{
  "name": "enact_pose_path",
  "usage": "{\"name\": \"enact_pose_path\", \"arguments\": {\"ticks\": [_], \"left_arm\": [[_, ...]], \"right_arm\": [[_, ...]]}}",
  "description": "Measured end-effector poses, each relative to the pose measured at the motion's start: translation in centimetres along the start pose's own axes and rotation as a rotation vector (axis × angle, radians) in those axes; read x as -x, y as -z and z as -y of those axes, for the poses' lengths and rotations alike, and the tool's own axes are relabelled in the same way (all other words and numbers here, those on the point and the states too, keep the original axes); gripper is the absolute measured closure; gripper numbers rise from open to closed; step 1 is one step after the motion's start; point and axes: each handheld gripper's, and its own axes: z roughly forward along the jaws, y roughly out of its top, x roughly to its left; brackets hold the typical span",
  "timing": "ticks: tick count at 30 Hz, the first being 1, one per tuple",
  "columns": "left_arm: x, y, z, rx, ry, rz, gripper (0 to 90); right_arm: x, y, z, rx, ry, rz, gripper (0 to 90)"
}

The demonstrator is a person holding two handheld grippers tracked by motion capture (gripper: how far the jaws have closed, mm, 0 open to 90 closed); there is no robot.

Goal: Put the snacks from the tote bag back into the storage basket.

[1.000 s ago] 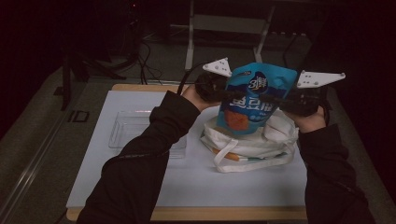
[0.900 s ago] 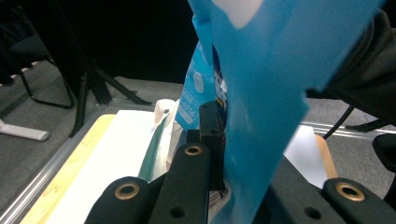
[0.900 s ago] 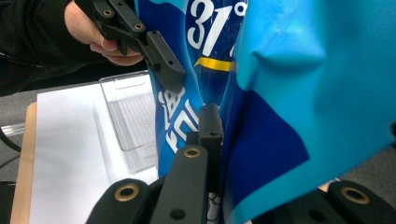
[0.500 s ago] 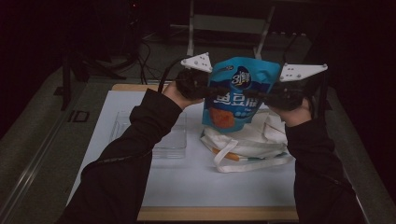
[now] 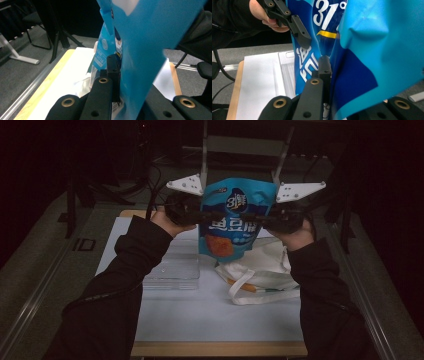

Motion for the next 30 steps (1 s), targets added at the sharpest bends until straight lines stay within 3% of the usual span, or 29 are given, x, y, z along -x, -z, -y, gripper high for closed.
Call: {"name": "enact_pose_path", "arguments": {"ticks": [30], "left_arm": [[-0.8, 8.0, 4.3, -0.026, 0.031, -0.042, 90.0]], "right_arm": [[-2.1, -8.1, -3.5, -0.01, 0.043, -0.116, 88.5]]}}
